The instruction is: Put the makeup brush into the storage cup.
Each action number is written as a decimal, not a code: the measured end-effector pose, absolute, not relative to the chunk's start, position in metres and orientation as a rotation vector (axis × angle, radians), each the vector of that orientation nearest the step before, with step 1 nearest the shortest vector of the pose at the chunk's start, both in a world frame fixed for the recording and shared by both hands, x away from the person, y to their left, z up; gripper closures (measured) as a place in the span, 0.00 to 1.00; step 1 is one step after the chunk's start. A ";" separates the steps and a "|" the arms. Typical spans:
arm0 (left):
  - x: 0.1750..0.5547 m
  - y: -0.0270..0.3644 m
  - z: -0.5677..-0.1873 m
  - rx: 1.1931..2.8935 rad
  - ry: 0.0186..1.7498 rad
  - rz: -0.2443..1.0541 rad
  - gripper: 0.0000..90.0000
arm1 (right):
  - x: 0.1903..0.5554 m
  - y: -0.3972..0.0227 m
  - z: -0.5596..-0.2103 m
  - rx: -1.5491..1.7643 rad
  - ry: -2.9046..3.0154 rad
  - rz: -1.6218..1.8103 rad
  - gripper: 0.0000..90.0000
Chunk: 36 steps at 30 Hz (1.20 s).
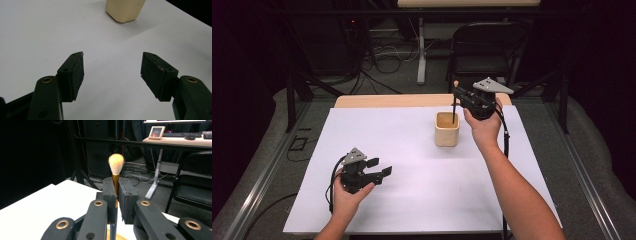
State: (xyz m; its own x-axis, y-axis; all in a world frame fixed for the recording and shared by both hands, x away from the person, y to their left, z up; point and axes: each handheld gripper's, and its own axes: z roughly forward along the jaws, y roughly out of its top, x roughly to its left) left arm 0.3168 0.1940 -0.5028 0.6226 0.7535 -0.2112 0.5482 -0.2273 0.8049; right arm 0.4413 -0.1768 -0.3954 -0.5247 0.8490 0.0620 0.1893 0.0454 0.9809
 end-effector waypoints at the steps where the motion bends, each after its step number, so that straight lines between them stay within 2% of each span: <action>1: 0.317 0.194 -0.503 1.907 1.035 0.277 0.39 | 0.441 -0.176 -0.396 1.048 1.768 1.517 0.94; 36: 0.316 0.198 -0.503 1.894 1.052 0.281 0.39 | 0.445 -0.173 -0.414 1.059 1.793 1.488 0.94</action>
